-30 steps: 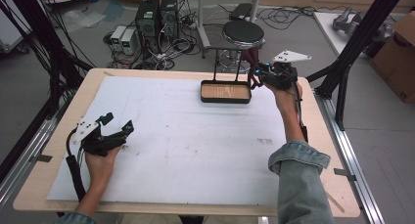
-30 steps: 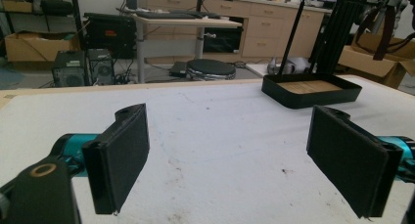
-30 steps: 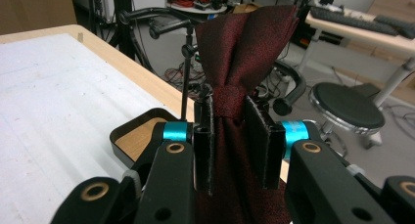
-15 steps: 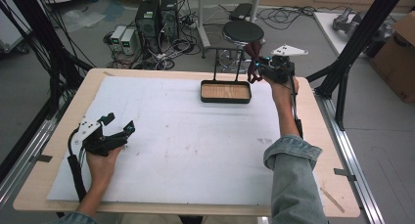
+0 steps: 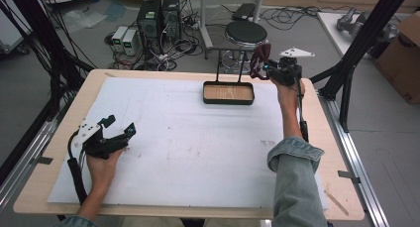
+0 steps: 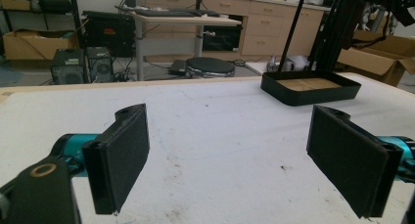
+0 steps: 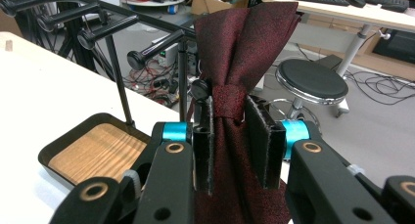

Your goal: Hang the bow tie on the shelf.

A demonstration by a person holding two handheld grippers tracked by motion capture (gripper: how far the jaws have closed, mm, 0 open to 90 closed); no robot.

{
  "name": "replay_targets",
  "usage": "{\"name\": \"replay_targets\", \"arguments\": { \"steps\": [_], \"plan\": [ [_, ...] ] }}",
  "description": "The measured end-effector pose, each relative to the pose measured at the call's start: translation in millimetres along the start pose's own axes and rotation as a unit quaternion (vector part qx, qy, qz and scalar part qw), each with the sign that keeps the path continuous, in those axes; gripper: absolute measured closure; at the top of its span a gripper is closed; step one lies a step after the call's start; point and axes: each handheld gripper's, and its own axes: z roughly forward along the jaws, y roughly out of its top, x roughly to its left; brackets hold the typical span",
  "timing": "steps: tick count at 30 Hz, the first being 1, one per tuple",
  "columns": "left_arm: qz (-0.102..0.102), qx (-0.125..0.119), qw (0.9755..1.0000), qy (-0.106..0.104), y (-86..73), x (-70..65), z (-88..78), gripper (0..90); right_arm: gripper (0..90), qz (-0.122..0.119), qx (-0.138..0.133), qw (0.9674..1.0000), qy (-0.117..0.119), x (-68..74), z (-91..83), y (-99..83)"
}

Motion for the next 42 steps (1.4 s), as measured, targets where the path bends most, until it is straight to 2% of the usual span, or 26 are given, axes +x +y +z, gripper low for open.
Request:
{"name": "replay_targets", "arguments": {
  "steps": [5,11,21,32,42],
  "plan": [
    [0.0,0.0,1.0,0.0,0.1,0.5,-0.9,16.3,73.6,0.012,0.003,0.9999,0.002,-1.6,2.2,-3.8],
    [0.001,0.0,1.0,0.0,-0.1,0.3,-0.8,16.3,72.9,0.014,0.011,0.9998,0.006,-2.1,3.8,-6.5],
    [0.001,0.002,1.0,-0.001,-0.5,0.4,-0.5,16.3,71.5,0.012,0.04,0.999,0.019,-0.5,11.1,-13.0],
    [0.0,0.003,1.0,-0.001,-0.6,0.5,-0.5,16.3,69.0,0.017,0.047,0.9985,0.024,1.6,15.0,-15.5],
    [0.001,0.004,1.0,-0.002,-0.5,0.4,-0.6,16.3,61.5,0.019,0.049,0.9983,0.024,1.2,13.0,-15.0]
  ]
}}
